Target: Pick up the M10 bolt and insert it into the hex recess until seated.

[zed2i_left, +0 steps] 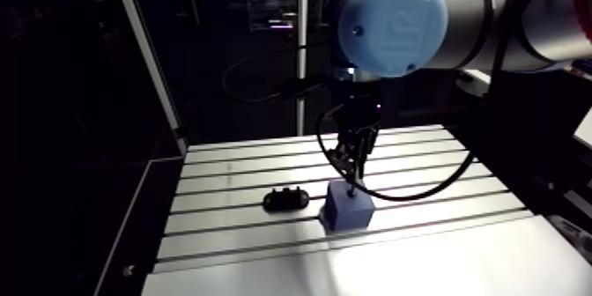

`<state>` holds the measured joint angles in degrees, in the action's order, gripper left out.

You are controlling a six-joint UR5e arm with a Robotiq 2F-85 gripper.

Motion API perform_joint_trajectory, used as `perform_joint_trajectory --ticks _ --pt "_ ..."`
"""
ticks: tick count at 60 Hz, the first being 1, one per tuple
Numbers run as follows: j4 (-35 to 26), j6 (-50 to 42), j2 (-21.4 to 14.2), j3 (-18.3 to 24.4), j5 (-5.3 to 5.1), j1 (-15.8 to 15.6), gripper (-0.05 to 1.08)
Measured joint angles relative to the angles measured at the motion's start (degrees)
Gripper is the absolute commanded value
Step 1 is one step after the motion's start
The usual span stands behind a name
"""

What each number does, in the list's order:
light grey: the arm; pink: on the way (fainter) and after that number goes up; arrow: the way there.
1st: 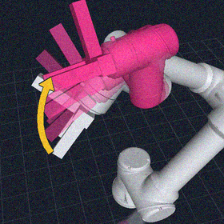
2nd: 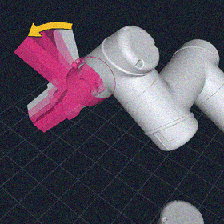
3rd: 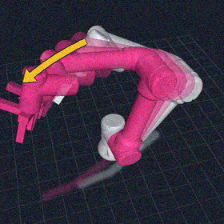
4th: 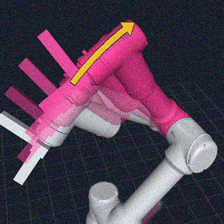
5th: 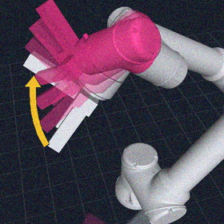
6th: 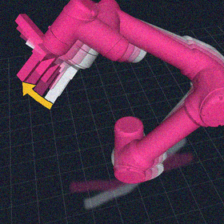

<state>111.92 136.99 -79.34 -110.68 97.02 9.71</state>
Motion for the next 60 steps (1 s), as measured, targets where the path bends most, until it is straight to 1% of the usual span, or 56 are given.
perform_joint_trajectory --ticks 60 --pt "0.53 0.28 0.47 0.2 -0.29 -0.21 0.82"
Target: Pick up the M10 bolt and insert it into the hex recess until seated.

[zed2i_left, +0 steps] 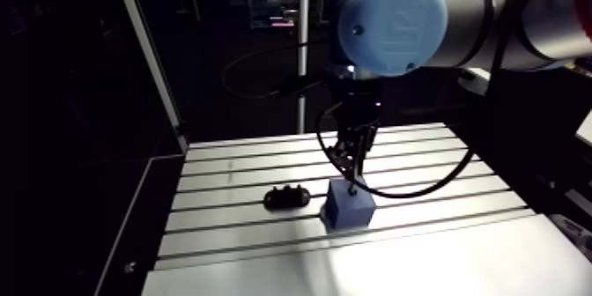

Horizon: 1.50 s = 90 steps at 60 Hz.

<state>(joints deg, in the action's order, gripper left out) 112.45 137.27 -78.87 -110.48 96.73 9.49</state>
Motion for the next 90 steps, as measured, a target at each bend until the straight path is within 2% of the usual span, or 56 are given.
perform_joint_trajectory --ticks 90 --pt "0.12 0.34 0.57 -0.47 0.17 0.0 0.82"
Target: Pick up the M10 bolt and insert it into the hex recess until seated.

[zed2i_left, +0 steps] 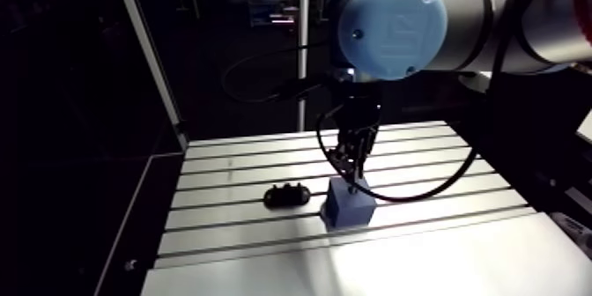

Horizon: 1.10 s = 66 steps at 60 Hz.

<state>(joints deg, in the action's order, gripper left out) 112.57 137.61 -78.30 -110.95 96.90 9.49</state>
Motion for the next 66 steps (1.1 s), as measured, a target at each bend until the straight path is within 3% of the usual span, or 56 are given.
perform_joint_trajectory --ticks 28,31,32,33,34,37,38,39,40,48,66 --pt "0.12 -0.28 0.35 -0.59 -0.15 0.0 0.81" --pt "0.13 -0.33 0.37 -0.64 -0.16 0.0 0.74" --pt "0.15 -0.35 0.37 -0.65 -0.16 0.0 0.64" --pt "0.15 -0.38 0.37 -0.66 -0.16 0.0 0.64" --pt "0.16 -0.4 0.37 -0.67 -0.17 0.0 0.53" --pt "0.22 -0.48 0.36 -0.73 -0.22 0.01 0.45" --pt "0.27 -0.51 0.35 -0.76 -0.24 0.01 0.35" --pt "0.34 -0.56 0.34 -0.79 -0.27 0.01 0.35" --pt "0.47 -0.61 0.31 -0.83 -0.31 0.02 0.26" --pt "2.62 -1.03 -0.11 -1.56 -0.79 0.07 0.03" --pt "5.47 -2.08 -1.09 -2.79 -2.07 0.25 0.02"
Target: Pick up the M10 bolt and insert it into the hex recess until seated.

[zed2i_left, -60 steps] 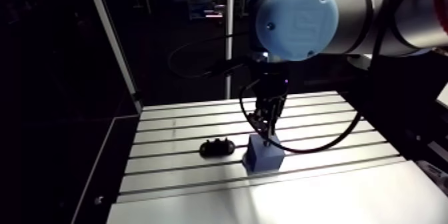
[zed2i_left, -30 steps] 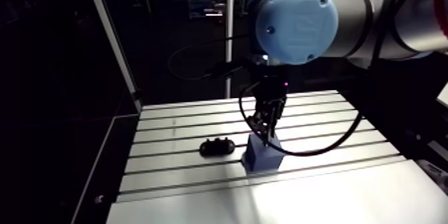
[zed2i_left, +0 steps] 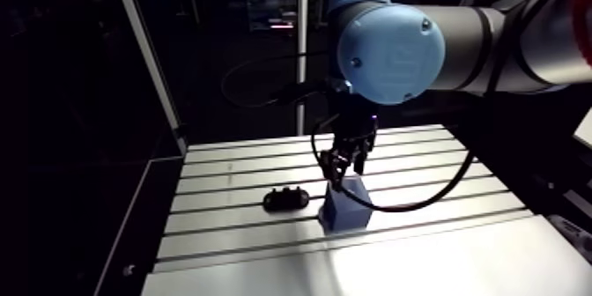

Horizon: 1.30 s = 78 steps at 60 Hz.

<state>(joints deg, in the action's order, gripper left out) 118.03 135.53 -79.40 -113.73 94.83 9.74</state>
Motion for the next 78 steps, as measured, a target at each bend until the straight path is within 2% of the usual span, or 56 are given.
perform_joint_trajectory --ticks 18,29,35,37,38,39,40,41,43,44,45,46,47,48,49,50,51,56,68,78 --pt "0.33 -3.67 -1.42 0.69 -1.61 0.23 0.02" --pt "0.07 -7.06 -2.96 0.9 -1.95 0.6 0.02" --pt "-0.82 -10.06 -4.07 0.94 -1.96 0.92 0.08" --pt "-1.25 -11.11 -4.36 0.97 -1.96 0.99 0.12" --pt "-1.48 -11.64 -4.49 0.99 -1.96 1.03 0.19" --pt "-1.73 -12.29 -4.63 1.01 -1.95 1.05 0.19" --pt "-1.96 -12.9 -4.74 1.04 -1.95 1.08 0.29" --pt "-2.19 -13.51 -4.85 1.06 -1.95 1.11 0.29" --pt "-2.69 -14.91 -5.07 1.14 -1.95 1.16 0.51" --pt "-2.92 -15.58 -5.16 1.17 -1.95 1.19 0.51" --pt "-3.18 -16.36 -5.25 1.2 -1.95 1.22 0.63" --pt "-3.51 -17.35 -5.36 1.25 -1.96 1.25 0.63" --pt "-3.67 -17.85 -5.42 1.28 -1.97 1.27 0.77" --pt "-3.95 -18.71 -5.5 1.32 -1.99 1.29 0.77" --pt "-4.17 -19.33 -5.56 1.35 -2.01 1.31 0.9" --pt "-4.37 -19.91 -5.61 1.37 -2.04 1.32 0.9" --pt "-4.6 -20.52 -5.67 1.4 -2.09 1.34 0.98" --pt "-5.49 -22.88 -5.85 1.46 -2.59 1.38 1.05" --pt "-6.46 -25.5 -5.81 1.17 -4.43 1.41 1.06" --pt "-6.41 -26.0 -5.46 0.8 -4.97 1.41 1.06"
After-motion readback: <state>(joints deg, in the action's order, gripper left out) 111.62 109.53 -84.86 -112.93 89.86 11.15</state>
